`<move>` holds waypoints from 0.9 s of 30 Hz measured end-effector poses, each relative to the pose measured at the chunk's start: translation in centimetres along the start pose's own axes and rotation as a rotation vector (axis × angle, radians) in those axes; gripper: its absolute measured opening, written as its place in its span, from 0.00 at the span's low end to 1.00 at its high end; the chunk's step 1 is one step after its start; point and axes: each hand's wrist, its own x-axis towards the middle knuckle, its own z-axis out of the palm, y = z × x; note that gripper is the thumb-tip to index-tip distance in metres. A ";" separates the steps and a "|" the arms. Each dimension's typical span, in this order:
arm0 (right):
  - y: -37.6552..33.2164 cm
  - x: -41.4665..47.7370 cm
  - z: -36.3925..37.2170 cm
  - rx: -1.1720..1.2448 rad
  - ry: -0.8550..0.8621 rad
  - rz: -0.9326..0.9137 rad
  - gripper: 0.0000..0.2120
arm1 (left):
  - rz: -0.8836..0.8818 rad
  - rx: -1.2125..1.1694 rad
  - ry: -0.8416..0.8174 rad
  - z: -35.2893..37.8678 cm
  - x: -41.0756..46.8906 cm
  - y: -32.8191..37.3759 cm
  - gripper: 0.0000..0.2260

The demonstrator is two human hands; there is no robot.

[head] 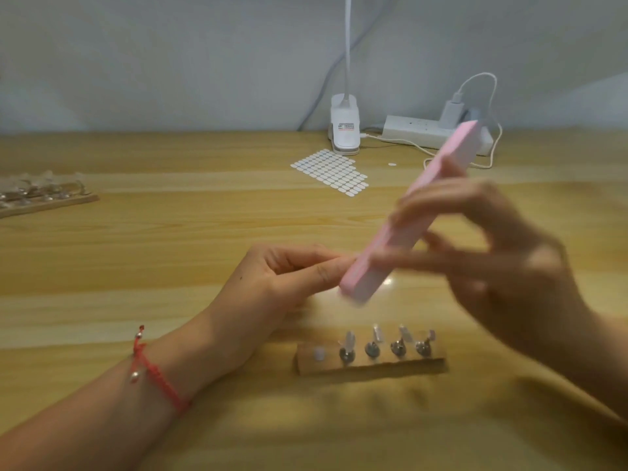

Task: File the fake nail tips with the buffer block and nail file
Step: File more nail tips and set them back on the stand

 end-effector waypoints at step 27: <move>0.2 0.1 0.0 -0.001 0.027 0.068 0.14 | -0.027 -0.021 -0.015 -0.4 -0.1 -0.4 0.04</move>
